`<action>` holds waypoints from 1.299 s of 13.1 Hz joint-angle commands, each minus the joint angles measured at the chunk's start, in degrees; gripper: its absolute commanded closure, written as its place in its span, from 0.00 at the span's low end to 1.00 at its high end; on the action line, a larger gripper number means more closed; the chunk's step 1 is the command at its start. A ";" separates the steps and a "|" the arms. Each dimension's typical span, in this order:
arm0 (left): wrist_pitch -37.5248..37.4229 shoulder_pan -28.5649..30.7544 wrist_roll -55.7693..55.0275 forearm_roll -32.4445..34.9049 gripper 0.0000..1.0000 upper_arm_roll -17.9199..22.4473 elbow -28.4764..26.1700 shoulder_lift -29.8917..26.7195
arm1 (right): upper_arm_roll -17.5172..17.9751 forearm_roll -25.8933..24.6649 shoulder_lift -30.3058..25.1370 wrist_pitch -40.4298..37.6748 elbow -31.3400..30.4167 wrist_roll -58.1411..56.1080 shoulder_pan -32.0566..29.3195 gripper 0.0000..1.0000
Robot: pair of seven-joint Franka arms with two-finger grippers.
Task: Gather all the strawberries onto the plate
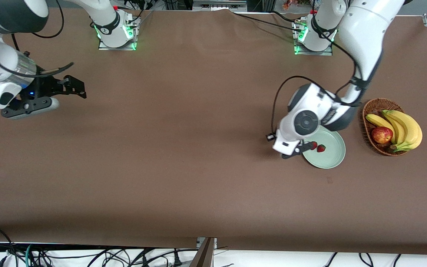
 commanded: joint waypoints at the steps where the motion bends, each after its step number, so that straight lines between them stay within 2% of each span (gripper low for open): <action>1: -3.17 6.06 11.59 5.59 0.96 -0.51 0.68 -0.43 | 12.11 -1.79 -2.45 -1.24 -0.70 1.88 -11.78 0.01; 3: -3.08 10.45 20.90 7.11 0.95 -0.42 -0.02 0.18 | 14.87 -2.05 -3.50 -1.59 -0.78 1.88 -14.80 0.01; 5: -1.86 14.07 27.77 7.20 0.92 -0.42 -2.47 0.27 | 14.61 -3.10 -4.56 -2.99 -0.78 1.79 -14.81 0.01; 6: -0.98 14.86 29.54 7.11 0.89 -0.42 -3.79 0.27 | 14.70 -5.37 -4.83 -3.08 -0.78 1.88 -14.81 0.01; 7: -0.01 15.39 29.65 7.11 0.60 -0.42 -4.93 0.27 | 14.70 -5.91 -4.83 -3.00 -0.78 1.88 -14.81 0.01; 8: 0.17 15.49 29.65 7.11 0.16 -0.42 -5.03 0.27 | 14.53 -5.92 -4.57 -2.91 -0.61 1.88 -14.81 0.01; 9: 0.17 15.57 29.65 7.11 0.00 -0.42 -4.86 0.27 | 14.44 -5.83 -4.39 -2.82 -0.35 1.88 -14.81 0.01; 13: -0.36 15.49 29.65 7.11 0.00 -0.68 -3.89 -0.95 | 14.44 -5.83 -3.43 -2.82 1.41 0.92 -14.98 0.01; 15: -0.36 15.05 29.30 7.02 0.00 -1.21 -3.54 -4.46 | 14.44 -5.74 -1.85 -2.30 1.85 0.73 -15.07 0.01; 17: -1.75 14.78 29.30 6.93 0.00 -1.30 0.57 -7.45 | 14.44 -7.05 -0.26 -2.38 6.22 1.00 -14.90 0.01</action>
